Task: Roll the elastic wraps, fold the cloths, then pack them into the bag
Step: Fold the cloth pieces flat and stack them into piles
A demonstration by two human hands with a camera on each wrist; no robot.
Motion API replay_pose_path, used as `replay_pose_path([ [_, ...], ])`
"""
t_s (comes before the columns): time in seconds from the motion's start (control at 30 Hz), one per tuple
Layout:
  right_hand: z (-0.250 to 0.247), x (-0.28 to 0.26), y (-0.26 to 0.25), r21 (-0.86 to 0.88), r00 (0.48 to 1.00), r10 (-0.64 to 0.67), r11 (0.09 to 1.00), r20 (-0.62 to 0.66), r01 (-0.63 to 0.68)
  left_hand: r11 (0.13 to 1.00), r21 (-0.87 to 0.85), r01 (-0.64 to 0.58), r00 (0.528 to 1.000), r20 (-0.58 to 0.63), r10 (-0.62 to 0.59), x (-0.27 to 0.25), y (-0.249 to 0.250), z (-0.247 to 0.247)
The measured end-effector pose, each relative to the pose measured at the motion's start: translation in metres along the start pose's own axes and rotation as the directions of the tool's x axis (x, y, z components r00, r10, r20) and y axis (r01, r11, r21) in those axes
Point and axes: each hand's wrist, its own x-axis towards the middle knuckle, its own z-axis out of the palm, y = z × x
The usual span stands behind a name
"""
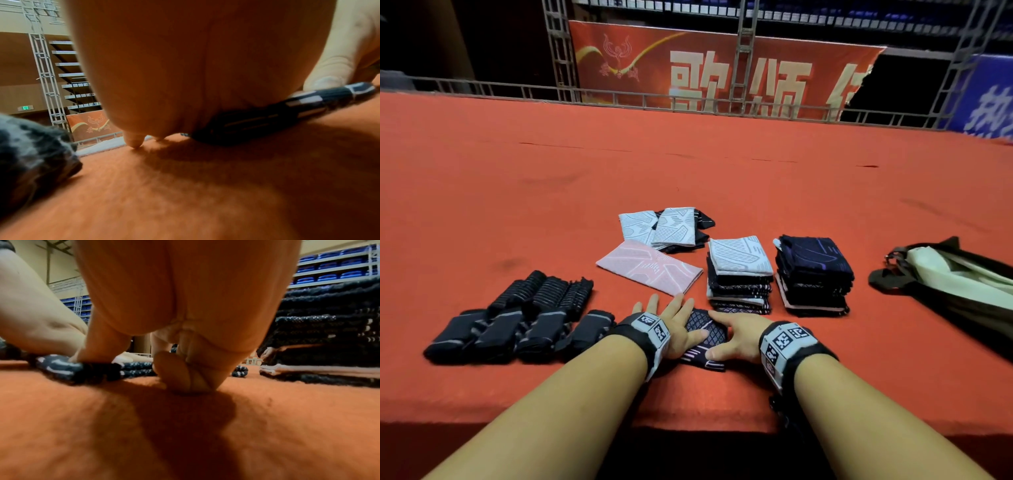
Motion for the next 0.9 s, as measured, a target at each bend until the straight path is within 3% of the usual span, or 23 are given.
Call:
replay_pose_path([
  [0.3, 0.003, 0.006, 0.013, 0.111, 0.997, 0.015, 0.994, 0.069, -0.023, 1.0, -0.015, -0.003, 1.0, 0.009, 0.004, 0.005, -0.004, 0.001],
  [0.5, -0.002, -0.019, 0.007, 0.176, 1.0, 0.015, 0.984, -0.016, -0.012, 0.997, -0.056, -0.052, 0.998, -0.025, 0.051, -0.01, 0.0, -0.016],
  [0.6, 0.003, -0.024, 0.006, 0.373, 0.995, 0.062, 0.927, -0.075, -0.03, 0.987, -0.128, -0.101, 0.99, -0.113, 0.087, -0.015, 0.0, -0.035],
  [0.8, 0.007, -0.027, 0.0, 0.624, 0.983, 0.166, 0.778, -0.079, -0.081, 0.965, -0.178, -0.192, 0.98, -0.08, 0.18, -0.044, 0.009, -0.089],
  [0.9, -0.001, -0.036, -0.004, 0.682, 0.988, 0.153, 0.725, -0.022, -0.097, 0.923, -0.293, -0.25, 0.968, -0.053, 0.245, -0.056, 0.01, -0.117],
])
